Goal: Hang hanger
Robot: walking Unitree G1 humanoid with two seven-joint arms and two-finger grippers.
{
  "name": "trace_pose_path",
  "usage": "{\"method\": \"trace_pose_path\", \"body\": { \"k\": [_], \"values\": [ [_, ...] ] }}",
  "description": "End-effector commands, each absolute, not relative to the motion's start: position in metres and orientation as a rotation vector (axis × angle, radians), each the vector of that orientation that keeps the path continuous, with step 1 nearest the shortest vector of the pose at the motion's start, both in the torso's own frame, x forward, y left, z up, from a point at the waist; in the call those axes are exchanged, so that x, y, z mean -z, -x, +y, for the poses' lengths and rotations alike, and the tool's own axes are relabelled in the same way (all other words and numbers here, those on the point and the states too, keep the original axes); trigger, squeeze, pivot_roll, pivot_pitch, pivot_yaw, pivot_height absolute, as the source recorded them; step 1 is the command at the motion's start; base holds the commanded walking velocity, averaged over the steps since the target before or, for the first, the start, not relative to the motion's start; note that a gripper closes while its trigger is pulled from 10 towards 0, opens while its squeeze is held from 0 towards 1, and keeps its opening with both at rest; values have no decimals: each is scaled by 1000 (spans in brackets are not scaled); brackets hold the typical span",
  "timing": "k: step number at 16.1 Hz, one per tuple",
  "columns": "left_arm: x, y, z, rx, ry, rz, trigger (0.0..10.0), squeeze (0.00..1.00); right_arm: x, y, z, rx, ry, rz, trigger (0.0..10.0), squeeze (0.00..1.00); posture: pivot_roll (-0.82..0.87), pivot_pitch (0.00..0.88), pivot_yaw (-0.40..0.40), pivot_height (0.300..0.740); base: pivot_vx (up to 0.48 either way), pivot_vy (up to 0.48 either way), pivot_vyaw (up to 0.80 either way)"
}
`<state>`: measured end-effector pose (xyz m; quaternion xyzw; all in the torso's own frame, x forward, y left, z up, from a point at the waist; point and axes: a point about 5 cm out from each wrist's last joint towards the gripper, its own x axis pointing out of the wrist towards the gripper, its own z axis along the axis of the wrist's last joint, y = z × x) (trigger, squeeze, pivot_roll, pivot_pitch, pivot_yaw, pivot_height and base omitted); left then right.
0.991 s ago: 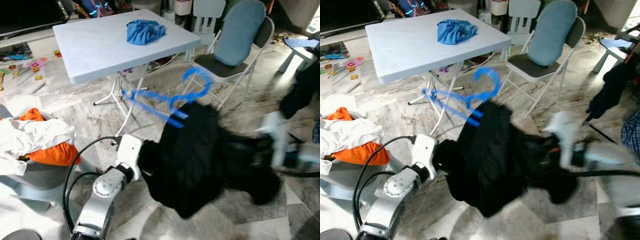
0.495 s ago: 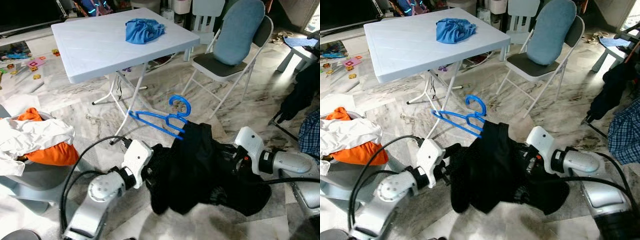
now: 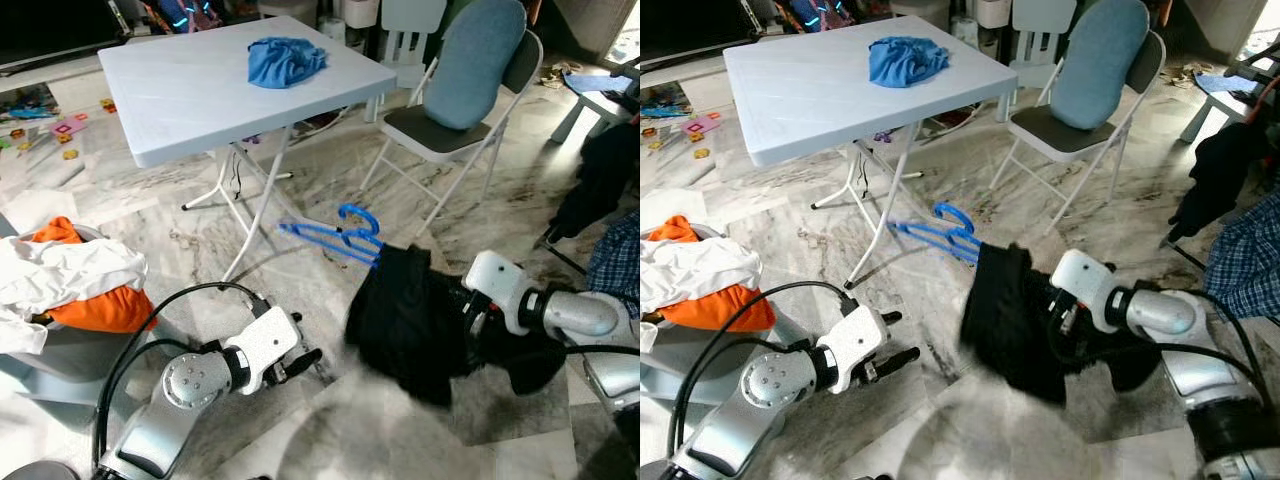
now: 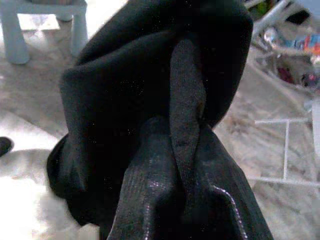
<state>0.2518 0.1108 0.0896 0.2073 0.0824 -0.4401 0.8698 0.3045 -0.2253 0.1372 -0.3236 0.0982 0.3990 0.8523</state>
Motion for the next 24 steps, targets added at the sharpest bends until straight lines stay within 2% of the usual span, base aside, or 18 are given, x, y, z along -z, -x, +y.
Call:
{"method": "trace_pose_path", "body": {
  "k": [1,3,6,8,12,13,14,15,18,20,21,22,24],
  "values": [
    [-102,-255,111,905,-409,89,10000,1000,-150,-304,-224,-888,714,142,10000,0,-133,38,9,740,0,0,0],
    [-112,-256,109,914,-395,29,10000,1000,-148,-296,-227,-977,729,168,10000,0,-131,37,8,740,0,0,0],
    [-117,-250,111,998,-415,-4,10000,1000,-144,-279,-246,-1157,771,300,10000,0,-132,43,10,740,0,0,0],
    [-120,-248,111,1027,-403,-12,10000,1000,-145,-274,-257,-1204,786,357,10000,0,-133,46,11,740,0,0,0],
    [-115,-245,112,1057,-363,19,10000,1000,-150,-271,-256,-1264,777,361,10000,0,-134,48,13,740,0,0,0],
    [-113,-243,112,1081,-356,34,10000,733,-153,-268,-255,-1296,753,365,10000,0,-134,49,14,740,0,0,0],
    [-111,-242,113,1090,-354,46,10000,263,-155,-267,-255,-1315,736,370,10000,0,-134,49,14,740,0,0,0],
    [-110,-241,113,1113,-348,54,10000,0,-158,-266,-254,-1330,716,367,10000,0,-137,48,14,740,0,0,0],
    [-104,-238,114,1187,-323,114,10000,0,-165,-260,-253,-1377,689,348,10000,0,-142,45,16,740,0,0,0],
    [-102,-237,114,1213,-304,142,8392,0,-165,-259,-253,-1384,689,347,10000,0,-143,45,16,740,0,0,0],
    [-101,-236,114,1232,-301,158,3686,0,-166,-258,-253,-1390,683,348,10000,0,-146,45,17,740,0,0,0],
    [-101,-237,116,1232,-319,158,3098,0,-168,-255,-253,-1404,676,352,10000,0,-147,45,16,740,0,0,0],
    [-101,-238,118,1233,-320,163,3333,0,-170,-254,-253,-1408,675,353,10000,0,-145,45,15,740,0,0,0]
  ]
}}
